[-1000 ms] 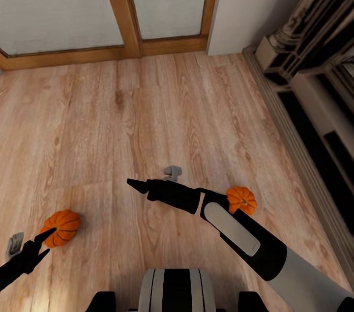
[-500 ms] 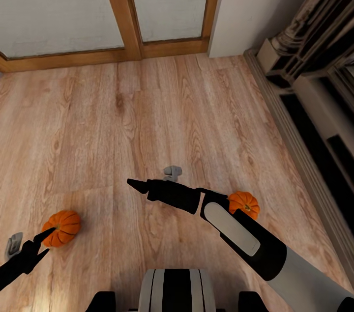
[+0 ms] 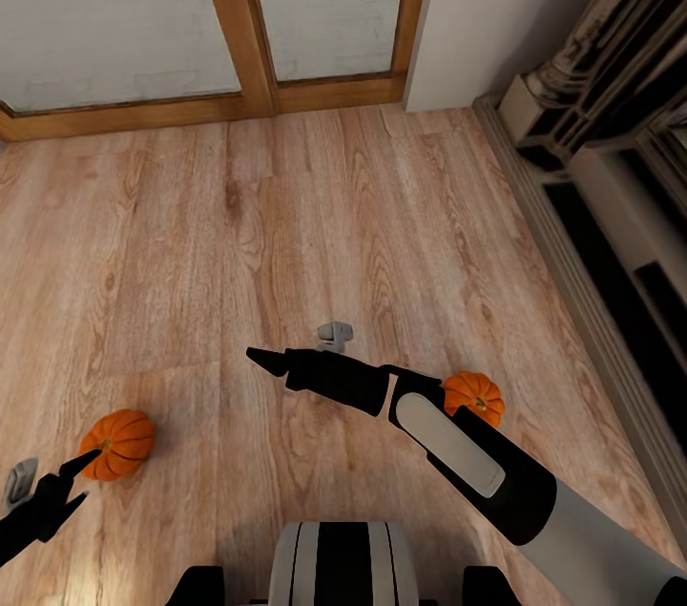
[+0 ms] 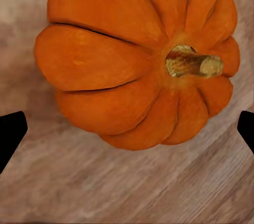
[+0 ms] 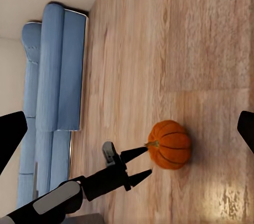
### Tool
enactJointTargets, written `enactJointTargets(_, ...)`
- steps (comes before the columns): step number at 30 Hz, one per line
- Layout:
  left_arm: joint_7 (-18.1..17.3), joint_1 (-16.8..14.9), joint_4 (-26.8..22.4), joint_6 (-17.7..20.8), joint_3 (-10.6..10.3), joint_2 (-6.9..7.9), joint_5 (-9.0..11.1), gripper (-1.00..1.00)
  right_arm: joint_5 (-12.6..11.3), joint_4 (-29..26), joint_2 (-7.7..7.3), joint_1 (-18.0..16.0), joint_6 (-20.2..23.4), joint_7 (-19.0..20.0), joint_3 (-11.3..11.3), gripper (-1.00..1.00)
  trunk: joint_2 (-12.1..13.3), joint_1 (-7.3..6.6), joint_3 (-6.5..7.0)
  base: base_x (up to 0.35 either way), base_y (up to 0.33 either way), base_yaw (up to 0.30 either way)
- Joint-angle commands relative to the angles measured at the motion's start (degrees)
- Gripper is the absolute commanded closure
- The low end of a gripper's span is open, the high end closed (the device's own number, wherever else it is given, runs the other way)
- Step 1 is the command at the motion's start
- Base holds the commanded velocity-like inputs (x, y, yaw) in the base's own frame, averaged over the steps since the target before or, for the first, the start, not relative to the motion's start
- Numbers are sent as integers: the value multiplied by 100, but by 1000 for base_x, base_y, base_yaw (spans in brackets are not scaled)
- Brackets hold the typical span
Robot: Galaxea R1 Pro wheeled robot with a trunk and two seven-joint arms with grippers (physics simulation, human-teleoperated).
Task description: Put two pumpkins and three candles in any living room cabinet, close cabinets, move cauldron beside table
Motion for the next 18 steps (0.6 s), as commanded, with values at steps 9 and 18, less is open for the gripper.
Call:
enactJointTargets(9,338,-2,5,45,25,-10,45,-100,-66,-9,-3,-6,2,-48,4,-100,-1,-1,-3,0,0,0)
enactJointTargets(18,343,-2,5,24,30,-11,132,-100,-59,-9,-3,-6,9,-52,9,-100,-1,-1,-3,11,0,0)
